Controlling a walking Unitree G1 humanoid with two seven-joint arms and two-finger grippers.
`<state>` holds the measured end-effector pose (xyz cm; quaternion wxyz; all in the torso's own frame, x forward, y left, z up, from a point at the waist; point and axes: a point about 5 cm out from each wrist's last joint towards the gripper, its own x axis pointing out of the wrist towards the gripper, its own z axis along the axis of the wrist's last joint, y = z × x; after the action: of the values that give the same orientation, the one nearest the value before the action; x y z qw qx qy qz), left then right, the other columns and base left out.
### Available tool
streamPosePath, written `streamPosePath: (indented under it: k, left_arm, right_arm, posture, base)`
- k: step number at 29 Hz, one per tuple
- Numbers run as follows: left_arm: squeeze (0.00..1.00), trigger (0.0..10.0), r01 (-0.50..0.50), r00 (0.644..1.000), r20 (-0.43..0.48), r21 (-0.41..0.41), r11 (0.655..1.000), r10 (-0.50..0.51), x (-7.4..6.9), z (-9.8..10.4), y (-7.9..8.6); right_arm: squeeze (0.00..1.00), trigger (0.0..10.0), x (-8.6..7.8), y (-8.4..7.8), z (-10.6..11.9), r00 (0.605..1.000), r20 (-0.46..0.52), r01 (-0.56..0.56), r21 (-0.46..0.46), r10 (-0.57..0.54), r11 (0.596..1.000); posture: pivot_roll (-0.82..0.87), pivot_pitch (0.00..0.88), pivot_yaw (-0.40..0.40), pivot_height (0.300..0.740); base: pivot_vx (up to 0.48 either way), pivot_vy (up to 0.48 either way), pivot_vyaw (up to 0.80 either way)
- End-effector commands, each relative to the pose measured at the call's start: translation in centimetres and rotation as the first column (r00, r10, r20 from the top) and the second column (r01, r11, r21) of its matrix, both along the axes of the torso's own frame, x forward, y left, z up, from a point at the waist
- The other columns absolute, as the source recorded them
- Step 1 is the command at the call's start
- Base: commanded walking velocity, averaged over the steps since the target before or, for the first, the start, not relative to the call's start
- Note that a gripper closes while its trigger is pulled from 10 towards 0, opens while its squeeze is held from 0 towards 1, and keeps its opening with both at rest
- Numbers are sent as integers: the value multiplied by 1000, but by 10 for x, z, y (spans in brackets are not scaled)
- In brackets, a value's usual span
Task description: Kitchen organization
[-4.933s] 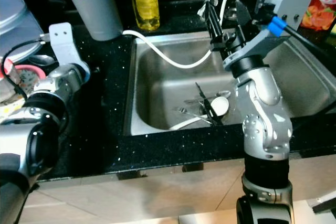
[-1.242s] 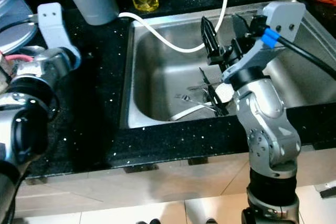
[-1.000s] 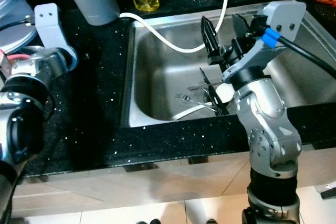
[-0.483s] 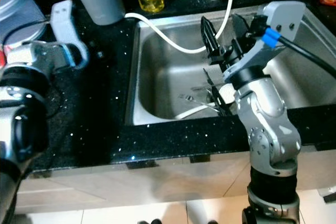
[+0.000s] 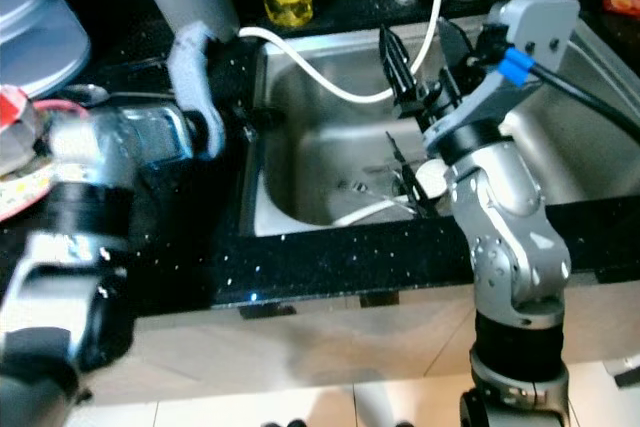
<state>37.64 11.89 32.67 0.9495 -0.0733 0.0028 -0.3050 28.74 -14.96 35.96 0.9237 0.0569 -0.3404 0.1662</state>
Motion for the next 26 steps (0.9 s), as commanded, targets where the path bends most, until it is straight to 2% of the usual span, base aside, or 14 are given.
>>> streamPosePath:
  k: [1,4,6,10,12,15,16,18,19,20,21,23,25,26]
  left_arm:
    - [0,10000,-134,974,188,36,990,125,-4,17,10]
    - [0,10000,-292,907,330,45,955,261,-9,23,16]
    - [0,10000,-323,884,375,58,945,279,-12,25,16]
    - [0,10000,-377,852,409,47,925,327,-19,29,18]
    - [0,10000,-474,812,389,2,881,436,-21,29,31]
    - [0,10000,-633,710,398,-1,774,582,-23,31,56]
    - [0,10000,-633,710,398,-1,774,582,-23,31,56]
    - [0,10000,-770,594,479,106,630,646,-21,34,81]
    - [0,10000,-770,594,479,106,630,646,-21,34,81]
    - [0,10000,-808,561,496,152,569,663,-21,34,92]
    - [0,10000,-808,561,496,152,569,663,-21,34,92]
    - [0,10000,-848,528,431,209,488,732,-22,33,120]
    - [0,10000,-886,463,367,229,404,807,-30,33,146]
    - [0,10000,-886,463,367,229,404,807,-30,33,146]
  right_arm:
    - [0,10000,-1,0,2,1000,25,11,14,-11,1000]
    - [0,10000,0,-2,0,999,25,43,31,-44,999]
    - [0,10000,0,-2,0,999,26,47,27,-47,999]
    - [0,10000,-1,-2,-1,999,27,47,25,-48,999]
    - [0,10000,0,-3,-1,998,30,46,23,-46,999]
    - [0,10000,1,-4,-1,998,31,46,22,-47,999]
    - [0,10000,1,-4,-1,998,31,46,22,-47,999]
    - [0,10000,3,-4,-1,998,32,44,21,-44,999]
    - [0,10000,3,-4,-1,998,32,44,21,-44,999]
    - [0,10000,3,-3,-1,999,33,41,20,-41,999]
    - [0,10000,3,-3,-1,999,33,41,20,-41,999]
    - [0,10000,4,-2,-1,999,35,34,16,-34,999]
    - [0,10000,6,-2,-1,999,35,32,15,-32,999]
    - [0,10000,6,-2,-1,999,35,32,15,-32,999]
  posture:
    - [-107,219,111,740]
    - [-113,207,108,740]
    - [-113,207,108,740]
    - [-115,191,106,740]
    - [-111,185,106,740]
    - [-103,178,98,740]
    - [-103,178,98,740]
    - [-89,169,88,740]
    - [-89,169,88,740]
    - [-88,168,86,740]
    - [-88,168,86,740]
    - [-78,164,84,740]
    - [-62,160,79,740]
    - [-62,160,79,740]
  base:
    - [0,0,0]
    - [0,0,0]
    - [0,0,0]
    - [0,0,0]
    - [0,0,0]
    - [0,0,0]
    - [0,0,0]
    - [0,0,0]
    - [0,0,0]
    - [0,0,0]
    - [0,0,0]
    - [0,0,0]
    - [0,0,0]
    - [0,0,0]
